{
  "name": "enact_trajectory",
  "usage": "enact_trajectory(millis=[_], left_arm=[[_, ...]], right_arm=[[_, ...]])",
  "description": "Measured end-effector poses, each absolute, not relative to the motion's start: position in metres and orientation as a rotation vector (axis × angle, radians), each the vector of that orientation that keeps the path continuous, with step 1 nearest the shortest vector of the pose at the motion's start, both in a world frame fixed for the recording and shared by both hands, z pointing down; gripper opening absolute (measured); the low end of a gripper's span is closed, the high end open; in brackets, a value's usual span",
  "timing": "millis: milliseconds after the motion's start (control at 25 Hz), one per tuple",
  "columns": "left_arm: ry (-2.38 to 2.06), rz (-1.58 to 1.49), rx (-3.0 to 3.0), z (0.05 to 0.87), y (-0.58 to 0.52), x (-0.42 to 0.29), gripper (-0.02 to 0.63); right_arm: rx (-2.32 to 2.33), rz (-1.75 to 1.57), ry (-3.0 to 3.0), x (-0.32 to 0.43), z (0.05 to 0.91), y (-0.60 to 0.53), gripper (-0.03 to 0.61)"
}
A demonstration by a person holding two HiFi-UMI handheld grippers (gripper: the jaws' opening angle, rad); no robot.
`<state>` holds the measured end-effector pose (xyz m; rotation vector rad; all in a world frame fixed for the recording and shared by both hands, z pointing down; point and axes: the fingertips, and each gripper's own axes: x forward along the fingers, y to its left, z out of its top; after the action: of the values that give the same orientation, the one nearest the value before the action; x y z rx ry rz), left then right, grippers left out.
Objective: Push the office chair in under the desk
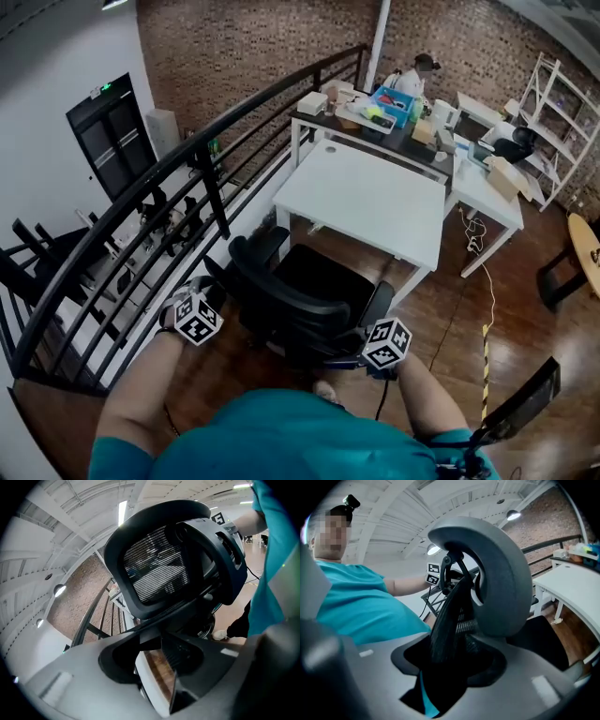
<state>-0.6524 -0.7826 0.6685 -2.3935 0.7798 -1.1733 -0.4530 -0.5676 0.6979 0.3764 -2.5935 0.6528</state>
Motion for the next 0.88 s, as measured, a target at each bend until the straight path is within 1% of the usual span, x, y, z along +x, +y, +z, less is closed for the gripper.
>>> enact_trajectory(millis=[320, 880], left_arm=[[0.798, -1.171, -2.387, 0.676, -0.811, -0.595, 0.129], [0.846, -1.17, -2.42, 0.687, -0.869, -0.511, 0.121]], right_arm=[[0.329, 0.642, -2.593, -0.387, 0.704, -0.601, 0.216], [0.293, 0.626, -2.597, -0.295, 0.717, -0.668, 0.219]])
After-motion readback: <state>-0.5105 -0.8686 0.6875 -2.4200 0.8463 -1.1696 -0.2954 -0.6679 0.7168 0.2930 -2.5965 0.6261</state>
